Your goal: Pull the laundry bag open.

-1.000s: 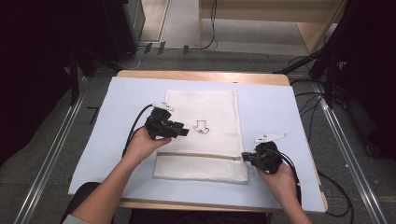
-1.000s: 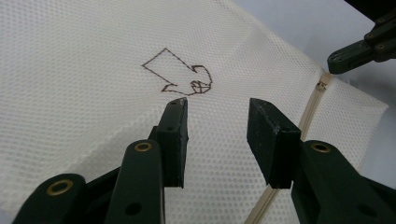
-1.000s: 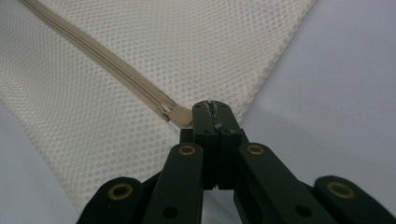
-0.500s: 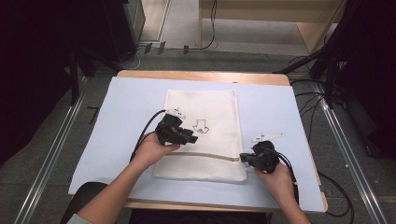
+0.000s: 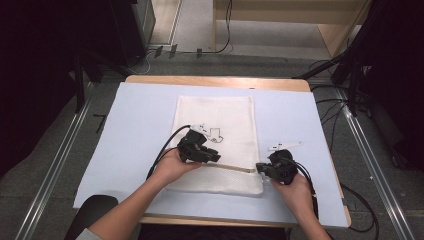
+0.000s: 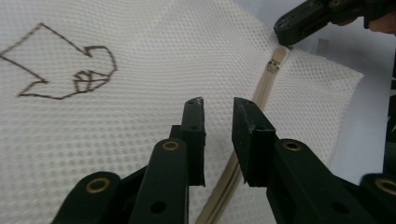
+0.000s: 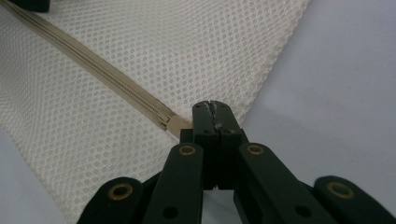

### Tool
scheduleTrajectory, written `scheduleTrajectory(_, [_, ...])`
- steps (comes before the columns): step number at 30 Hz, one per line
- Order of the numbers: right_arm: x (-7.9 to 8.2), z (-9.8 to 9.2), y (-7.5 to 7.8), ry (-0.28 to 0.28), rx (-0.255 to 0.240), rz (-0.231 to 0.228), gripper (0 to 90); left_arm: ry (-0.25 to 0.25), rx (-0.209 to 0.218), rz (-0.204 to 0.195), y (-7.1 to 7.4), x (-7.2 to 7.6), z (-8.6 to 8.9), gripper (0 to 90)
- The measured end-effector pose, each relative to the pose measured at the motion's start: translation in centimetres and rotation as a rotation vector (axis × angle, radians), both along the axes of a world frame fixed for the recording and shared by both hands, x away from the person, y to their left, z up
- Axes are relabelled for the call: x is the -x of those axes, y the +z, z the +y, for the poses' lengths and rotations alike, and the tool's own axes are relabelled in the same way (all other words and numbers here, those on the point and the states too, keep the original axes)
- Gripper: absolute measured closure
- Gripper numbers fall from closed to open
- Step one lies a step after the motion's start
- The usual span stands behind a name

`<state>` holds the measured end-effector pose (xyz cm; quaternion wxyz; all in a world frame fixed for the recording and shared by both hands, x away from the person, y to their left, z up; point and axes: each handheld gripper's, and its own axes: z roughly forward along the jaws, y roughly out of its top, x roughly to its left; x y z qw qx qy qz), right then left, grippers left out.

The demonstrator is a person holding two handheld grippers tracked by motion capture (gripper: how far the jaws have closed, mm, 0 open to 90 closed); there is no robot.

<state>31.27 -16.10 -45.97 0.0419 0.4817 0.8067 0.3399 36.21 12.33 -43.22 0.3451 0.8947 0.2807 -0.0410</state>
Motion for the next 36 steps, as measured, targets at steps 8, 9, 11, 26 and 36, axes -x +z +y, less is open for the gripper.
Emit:
scheduleTrajectory(8, [-0.2,0.6,-0.4,0.007,0.014,0.010,90.0,-0.014,-0.021,0.023,-1.5,0.2,-0.9,80.9])
scheduleTrajectory(9, [-0.2,0.6,-0.4,0.001,0.009,0.013,90.0,-0.018,-0.031,0.026,-1.6,0.2,-1.0,80.9])
scheduleTrajectory(11, [-0.3,0.6,-0.4,-0.003,-0.006,0.022,90.0,-0.019,-0.042,0.026,-1.9,0.2,-1.1,80.9])
scheduleTrajectory(26, [-0.1,1.5,-0.1,0.033,-0.038,0.020,90.0,-0.021,-0.050,0.022,-2.4,0.1,-1.2,79.8])
scheduleTrajectory(36, [0.2,1.2,0.2,0.041,-0.023,-0.012,90.0,-0.011,-0.022,0.029,-1.9,0.1,-1.1,78.1])
